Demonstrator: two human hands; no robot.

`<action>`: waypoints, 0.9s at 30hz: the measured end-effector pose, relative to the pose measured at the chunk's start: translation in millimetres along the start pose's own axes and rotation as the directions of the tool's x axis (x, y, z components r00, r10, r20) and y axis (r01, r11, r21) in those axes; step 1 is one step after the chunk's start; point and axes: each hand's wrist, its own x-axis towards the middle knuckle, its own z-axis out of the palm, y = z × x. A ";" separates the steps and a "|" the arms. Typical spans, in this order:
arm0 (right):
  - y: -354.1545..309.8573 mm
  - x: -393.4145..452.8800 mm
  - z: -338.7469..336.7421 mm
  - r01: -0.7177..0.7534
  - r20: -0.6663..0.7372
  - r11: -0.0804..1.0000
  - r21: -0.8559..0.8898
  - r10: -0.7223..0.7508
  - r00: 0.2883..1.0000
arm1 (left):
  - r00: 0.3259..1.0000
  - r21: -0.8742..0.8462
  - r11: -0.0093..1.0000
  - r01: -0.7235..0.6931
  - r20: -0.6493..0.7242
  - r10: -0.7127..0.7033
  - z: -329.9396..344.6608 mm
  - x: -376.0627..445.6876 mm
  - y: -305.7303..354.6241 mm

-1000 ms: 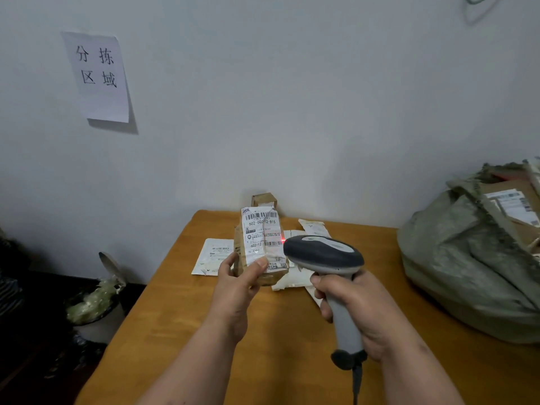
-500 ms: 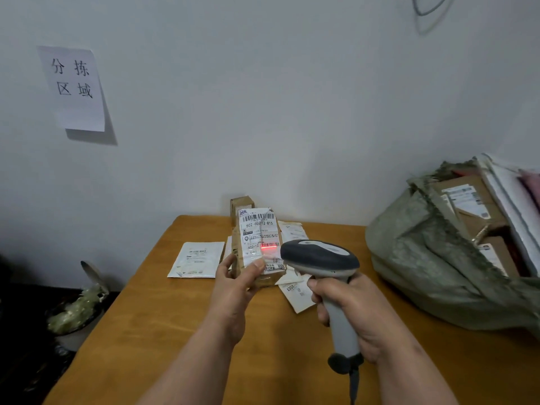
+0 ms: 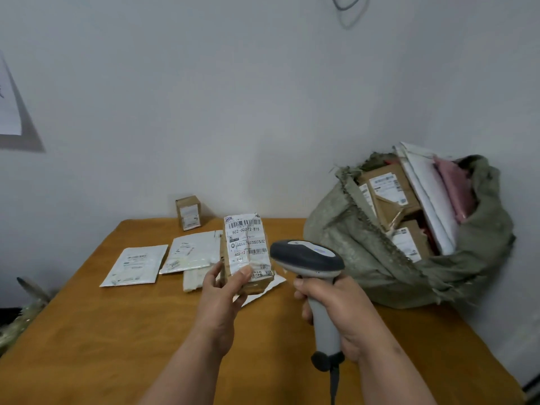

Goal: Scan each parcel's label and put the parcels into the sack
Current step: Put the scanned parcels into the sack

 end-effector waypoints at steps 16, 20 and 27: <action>-0.6 70.1 -108.1 0.240 -0.496 0.960 0.143 -0.141 0.857 | 0.922 0.239 0.969 -0.058 0.386 -0.040 190.9 70.3 -3.9; -10.9 93.3 -146.9 0.339 -0.582 0.921 0.193 -0.170 0.795 | 0.906 0.511 0.797 -0.322 0.409 0.104 254.6 89.2 -2.7; -31.4 162.2 -215.8 0.383 -0.505 0.845 0.374 -0.161 0.848 | 0.896 0.804 0.422 -0.420 0.291 0.336 343.2 145.6 2.4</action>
